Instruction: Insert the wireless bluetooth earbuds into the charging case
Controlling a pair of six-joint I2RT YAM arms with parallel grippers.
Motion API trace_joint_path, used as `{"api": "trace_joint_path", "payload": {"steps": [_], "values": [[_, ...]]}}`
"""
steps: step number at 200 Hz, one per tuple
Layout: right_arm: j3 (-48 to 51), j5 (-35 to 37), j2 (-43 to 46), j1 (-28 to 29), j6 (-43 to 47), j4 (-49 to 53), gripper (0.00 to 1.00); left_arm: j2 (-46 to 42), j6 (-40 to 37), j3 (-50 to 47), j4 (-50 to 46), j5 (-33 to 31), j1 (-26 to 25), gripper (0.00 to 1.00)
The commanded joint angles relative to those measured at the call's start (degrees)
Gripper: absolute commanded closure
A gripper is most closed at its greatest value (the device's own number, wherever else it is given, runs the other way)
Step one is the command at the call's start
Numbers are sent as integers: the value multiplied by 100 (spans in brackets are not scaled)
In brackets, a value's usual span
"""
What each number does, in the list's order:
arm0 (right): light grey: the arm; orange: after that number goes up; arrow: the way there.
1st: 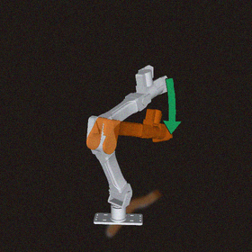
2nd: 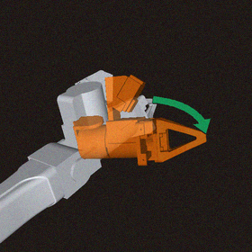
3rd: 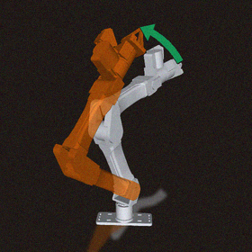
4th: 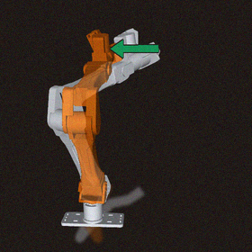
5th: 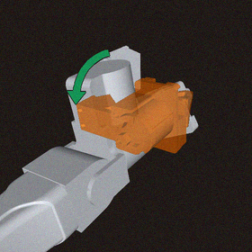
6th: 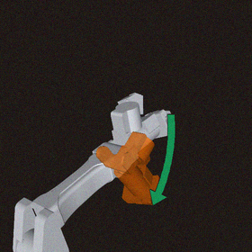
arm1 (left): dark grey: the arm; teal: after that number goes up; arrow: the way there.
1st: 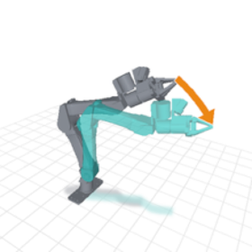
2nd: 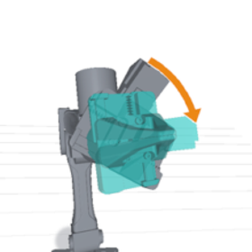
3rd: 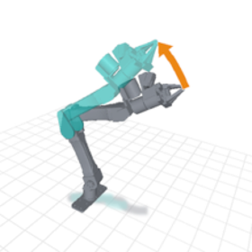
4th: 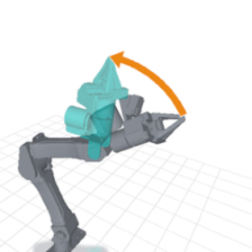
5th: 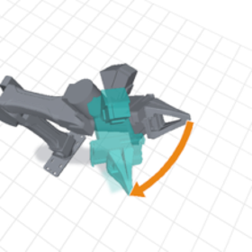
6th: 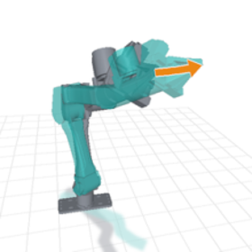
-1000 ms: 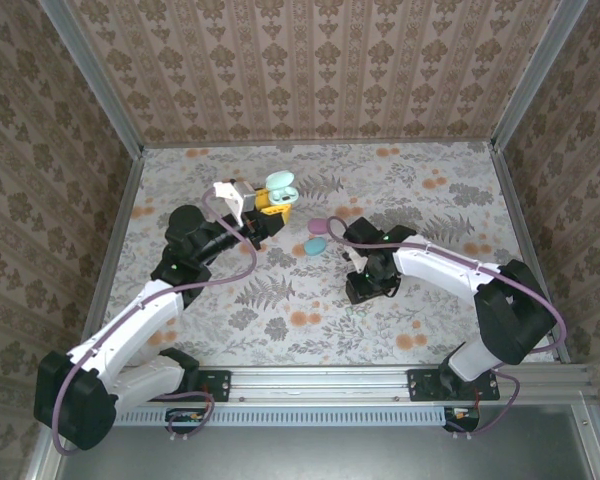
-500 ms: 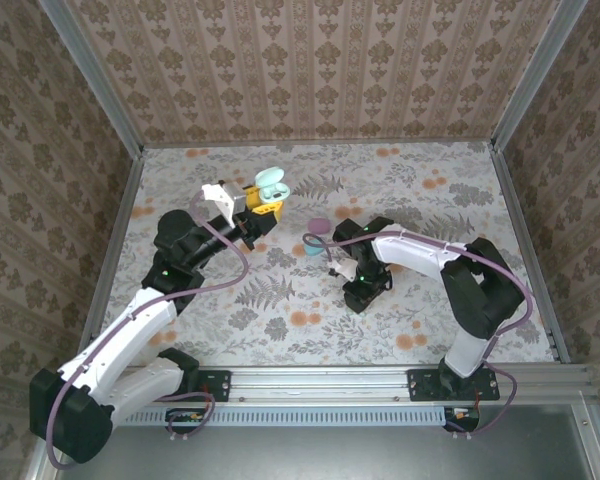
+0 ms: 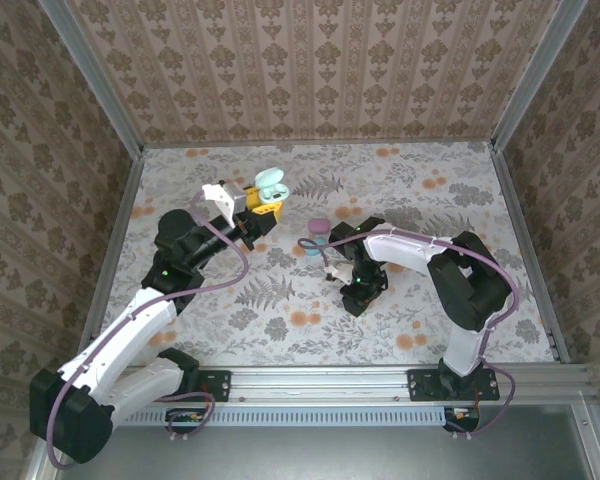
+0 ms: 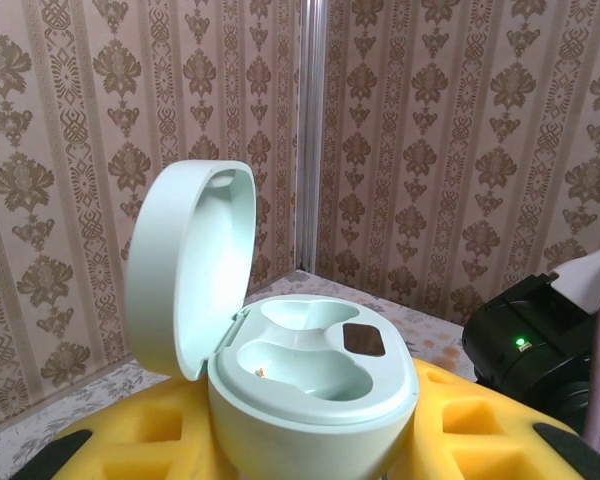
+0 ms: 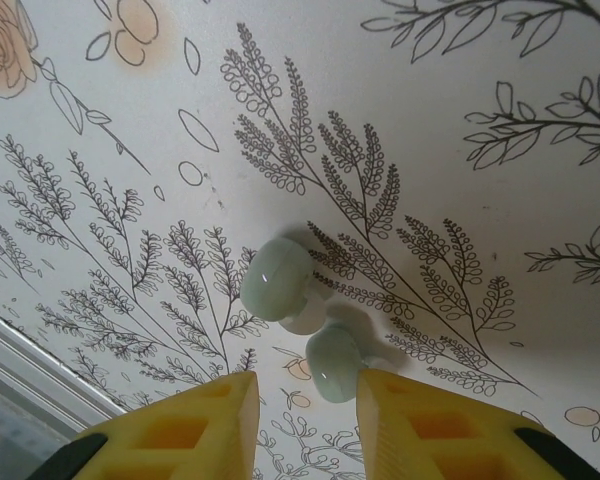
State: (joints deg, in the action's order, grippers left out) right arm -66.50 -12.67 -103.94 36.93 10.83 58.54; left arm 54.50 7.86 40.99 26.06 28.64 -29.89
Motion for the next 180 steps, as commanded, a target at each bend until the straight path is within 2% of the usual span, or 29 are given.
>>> {"api": "trace_joint_path", "payload": {"steps": [1, 106, 180], "values": [[-149, -25, -155, 34, 160, 192, 66, -93, -90, 5, 75, -8, 52, 74], [-100, 167, -390, 34, 131, 171, 68, -61, -83, 31, 74, 1, 62, 74], [-73, 315, -300, 17, 74, 78, 64, -60, -64, 14, 77, 3, 64, 74]]}}
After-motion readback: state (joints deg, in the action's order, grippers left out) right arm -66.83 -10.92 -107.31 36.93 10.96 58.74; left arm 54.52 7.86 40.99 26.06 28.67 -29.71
